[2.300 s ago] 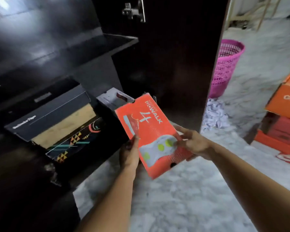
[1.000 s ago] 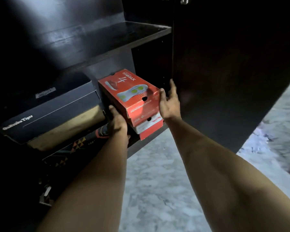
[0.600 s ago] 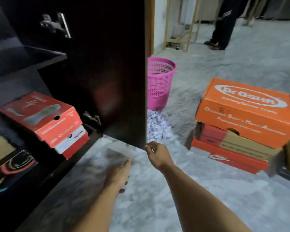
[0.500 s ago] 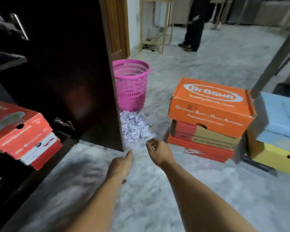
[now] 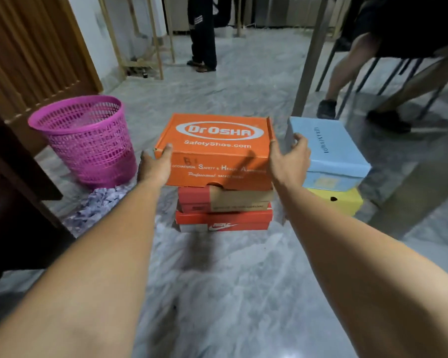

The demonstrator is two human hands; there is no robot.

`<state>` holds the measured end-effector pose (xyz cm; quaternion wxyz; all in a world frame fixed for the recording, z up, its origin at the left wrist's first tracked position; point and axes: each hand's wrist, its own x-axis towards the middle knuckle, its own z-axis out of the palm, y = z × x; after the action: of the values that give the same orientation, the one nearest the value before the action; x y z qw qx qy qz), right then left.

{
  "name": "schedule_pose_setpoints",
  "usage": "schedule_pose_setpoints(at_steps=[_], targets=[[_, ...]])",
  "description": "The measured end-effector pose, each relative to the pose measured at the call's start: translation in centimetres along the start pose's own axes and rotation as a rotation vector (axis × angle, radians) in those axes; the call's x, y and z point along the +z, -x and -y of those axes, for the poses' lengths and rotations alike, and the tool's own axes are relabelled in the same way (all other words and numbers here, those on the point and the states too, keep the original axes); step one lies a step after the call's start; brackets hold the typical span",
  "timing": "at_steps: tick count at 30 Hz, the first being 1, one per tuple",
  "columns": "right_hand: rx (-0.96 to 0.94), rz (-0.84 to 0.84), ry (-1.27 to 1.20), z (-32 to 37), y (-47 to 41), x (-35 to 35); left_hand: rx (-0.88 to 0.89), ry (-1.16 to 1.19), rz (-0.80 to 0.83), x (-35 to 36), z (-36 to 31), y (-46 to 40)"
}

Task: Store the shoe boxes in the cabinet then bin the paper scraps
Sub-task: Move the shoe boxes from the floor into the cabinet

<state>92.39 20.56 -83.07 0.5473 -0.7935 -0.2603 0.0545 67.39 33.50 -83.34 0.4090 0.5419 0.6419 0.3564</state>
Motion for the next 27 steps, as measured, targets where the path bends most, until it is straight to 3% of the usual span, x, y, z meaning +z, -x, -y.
schedule_pose_setpoints(at_steps=[3, 7, 13, 18, 22, 27], targets=[[0.117, 0.188, -0.005, -0.3, -2.6, 1.2, -0.055, 0.046, 0.074, 1.2, -0.6, -2.1], [0.307, 0.431, -0.115, -1.6, -3.2, 2.0, -0.083, 0.122, 0.044, 3.2, -0.1, -3.7], [0.358, 0.371, -0.252, -1.9, -2.5, 3.2, -0.163, 0.141, -0.056, 3.5, 1.9, -4.0], [0.415, 0.438, -0.306, -1.6, -2.7, 2.4, -0.143, 0.153, -0.136, 3.0, 1.3, -2.3], [0.472, 0.490, -0.303, -0.4, -1.2, -1.0, -0.144, 0.139, -0.159, 1.0, 0.7, 1.1], [0.507, 0.419, -0.248, 4.2, 3.0, -6.7, -0.187, 0.095, -0.133, -4.1, -0.6, 9.0]])
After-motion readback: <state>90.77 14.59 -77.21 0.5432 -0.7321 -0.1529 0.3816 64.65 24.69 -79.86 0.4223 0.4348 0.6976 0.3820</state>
